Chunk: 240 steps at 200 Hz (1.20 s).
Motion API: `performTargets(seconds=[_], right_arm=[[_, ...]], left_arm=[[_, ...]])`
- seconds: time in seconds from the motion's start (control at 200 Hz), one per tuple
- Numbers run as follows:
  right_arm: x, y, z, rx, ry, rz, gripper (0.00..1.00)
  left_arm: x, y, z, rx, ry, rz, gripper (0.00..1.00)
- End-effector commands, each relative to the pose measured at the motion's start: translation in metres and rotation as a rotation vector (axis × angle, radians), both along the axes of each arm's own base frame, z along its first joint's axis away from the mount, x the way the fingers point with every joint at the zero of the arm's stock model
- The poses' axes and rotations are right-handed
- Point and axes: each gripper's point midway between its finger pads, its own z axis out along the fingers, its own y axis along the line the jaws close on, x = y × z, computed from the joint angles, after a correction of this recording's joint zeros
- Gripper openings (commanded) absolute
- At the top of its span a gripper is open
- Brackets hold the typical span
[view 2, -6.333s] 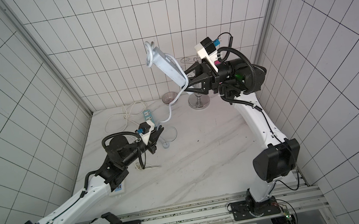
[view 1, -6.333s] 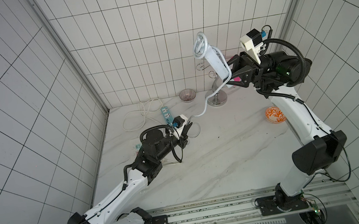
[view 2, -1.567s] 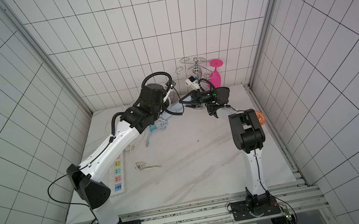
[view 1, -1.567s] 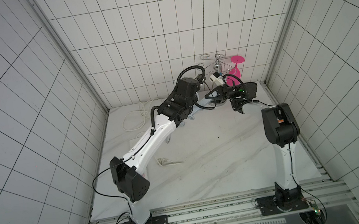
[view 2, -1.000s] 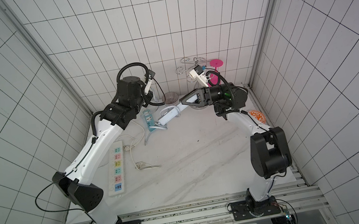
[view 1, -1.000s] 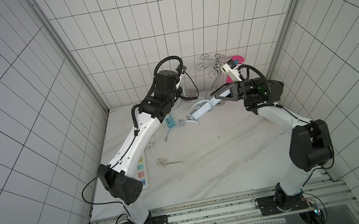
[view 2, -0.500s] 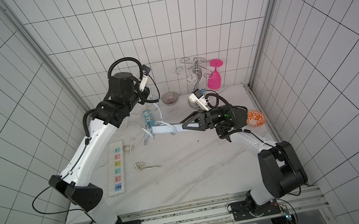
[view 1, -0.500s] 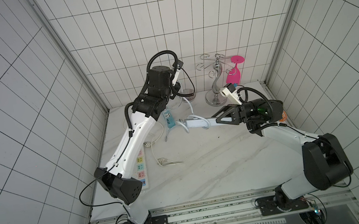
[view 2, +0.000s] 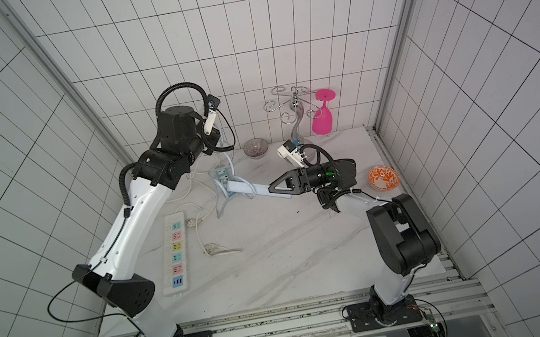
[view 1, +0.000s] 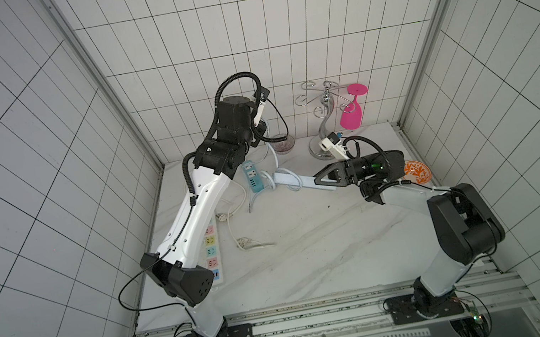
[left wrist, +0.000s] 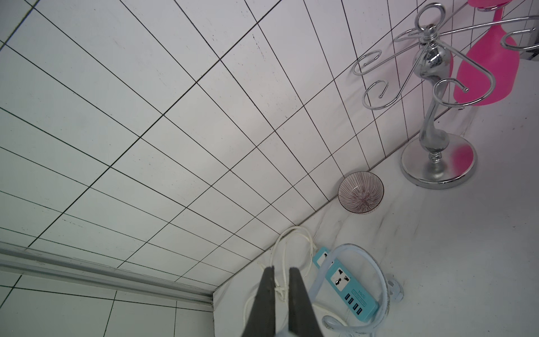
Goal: Wrap the cord around the power strip
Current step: Wrap the power cord around the power strip.
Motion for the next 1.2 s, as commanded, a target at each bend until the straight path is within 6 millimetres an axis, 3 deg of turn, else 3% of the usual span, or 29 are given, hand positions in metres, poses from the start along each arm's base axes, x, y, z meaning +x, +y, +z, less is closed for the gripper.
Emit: performTargets(seconds=[0.0, 0.265, 0.51, 0.645, 0.85, 1.194], right_arm=[[-0.026, -0.001, 0.002, -0.055, -0.307, 0.123, 0.00], [0.031, -0.016, -0.013, -0.079, -0.251, 0.037, 0.00], [0.078, -0.057, -0.008, -0.080, -0.218, -0.110, 0.00], [0.097, -0.078, -0.001, -0.078, -0.217, -0.178, 0.00], [0.115, -0.096, 0.006, -0.080, -0.227, -0.227, 0.00], [0.127, -0.100, 0.000, -0.037, -0.206, -0.264, 0.00]], left_arm=[[-0.002, -0.005, 0.043, -0.101, -0.126, 0.022, 0.00], [-0.010, -0.021, 0.025, -0.043, -0.109, 0.011, 0.00], [-0.018, -0.018, 0.009, -0.001, -0.093, 0.018, 0.00], [-0.029, -0.040, -0.006, 0.019, -0.072, -0.025, 0.00], [-0.041, -0.091, -0.021, -0.004, -0.019, -0.083, 0.00], [-0.033, -0.119, -0.045, -0.155, 0.175, -0.015, 0.00]])
